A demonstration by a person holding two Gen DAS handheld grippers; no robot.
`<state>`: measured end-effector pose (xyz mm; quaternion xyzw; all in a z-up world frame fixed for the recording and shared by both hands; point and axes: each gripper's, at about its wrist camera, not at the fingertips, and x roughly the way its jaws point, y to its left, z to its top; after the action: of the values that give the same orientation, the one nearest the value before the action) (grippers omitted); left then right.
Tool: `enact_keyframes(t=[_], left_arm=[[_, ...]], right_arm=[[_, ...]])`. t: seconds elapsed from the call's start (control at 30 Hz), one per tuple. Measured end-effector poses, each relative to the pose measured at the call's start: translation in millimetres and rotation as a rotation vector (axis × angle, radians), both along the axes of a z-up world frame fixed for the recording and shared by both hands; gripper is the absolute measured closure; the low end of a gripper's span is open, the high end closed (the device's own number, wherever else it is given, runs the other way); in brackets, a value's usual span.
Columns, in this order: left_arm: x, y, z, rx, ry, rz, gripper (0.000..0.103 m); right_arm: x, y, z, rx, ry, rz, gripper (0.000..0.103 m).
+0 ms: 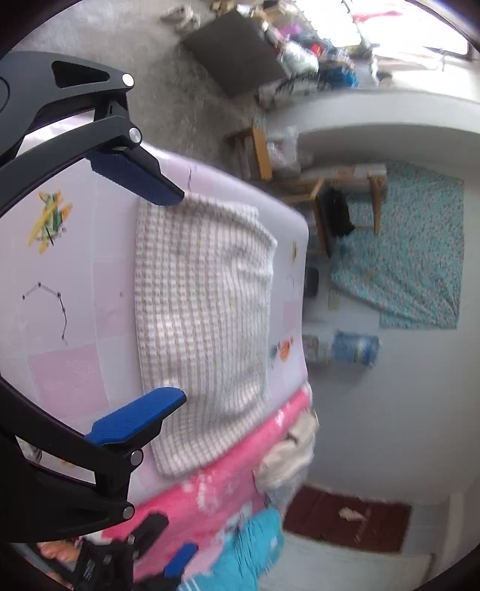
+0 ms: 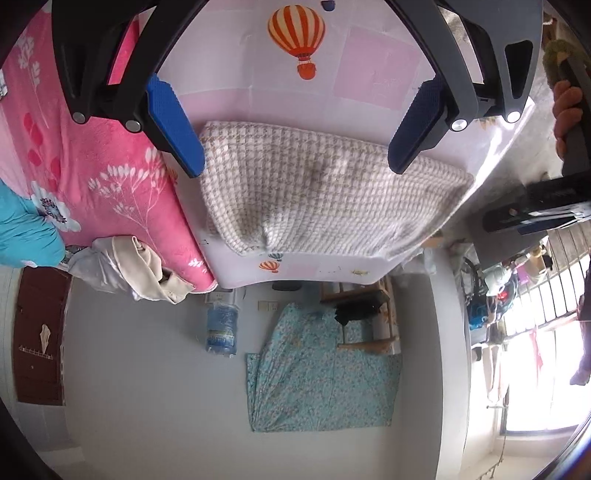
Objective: Fold large clothes
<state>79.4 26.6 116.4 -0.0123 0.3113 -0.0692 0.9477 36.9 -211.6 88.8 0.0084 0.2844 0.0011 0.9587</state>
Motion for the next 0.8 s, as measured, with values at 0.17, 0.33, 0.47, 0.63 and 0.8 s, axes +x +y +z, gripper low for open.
enact_keyframes(t=[0.17,0.33,0.47,0.63,0.8], left_arm=[[-1.2,-6.2,-3.1,0.010,-0.003,0.033,0.008],[1.9,-10.3,-16.5,0.026,0.021,0.079,0.008],[11.5,-17.5,-30.6,0.079,0.074,0.097,0.008],[19.7,-20.8,-40.2,0.099,0.116,0.103,0.008],[24.0,-18.9,-47.0,0.088,0.140,0.122,0.008]], right_arm=[[1.8,0.3,-6.5,-0.026,0.016,-0.043,0.006],[11.2,0.8,-26.8,-0.052,0.088,-0.071,0.006],[17.7,2.9,-35.8,-0.087,0.105,-0.089,0.006],[23.5,2.2,-42.0,-0.086,0.120,-0.102,0.006],[28.2,4.1,-45.6,-0.100,0.142,-0.105,0.006]])
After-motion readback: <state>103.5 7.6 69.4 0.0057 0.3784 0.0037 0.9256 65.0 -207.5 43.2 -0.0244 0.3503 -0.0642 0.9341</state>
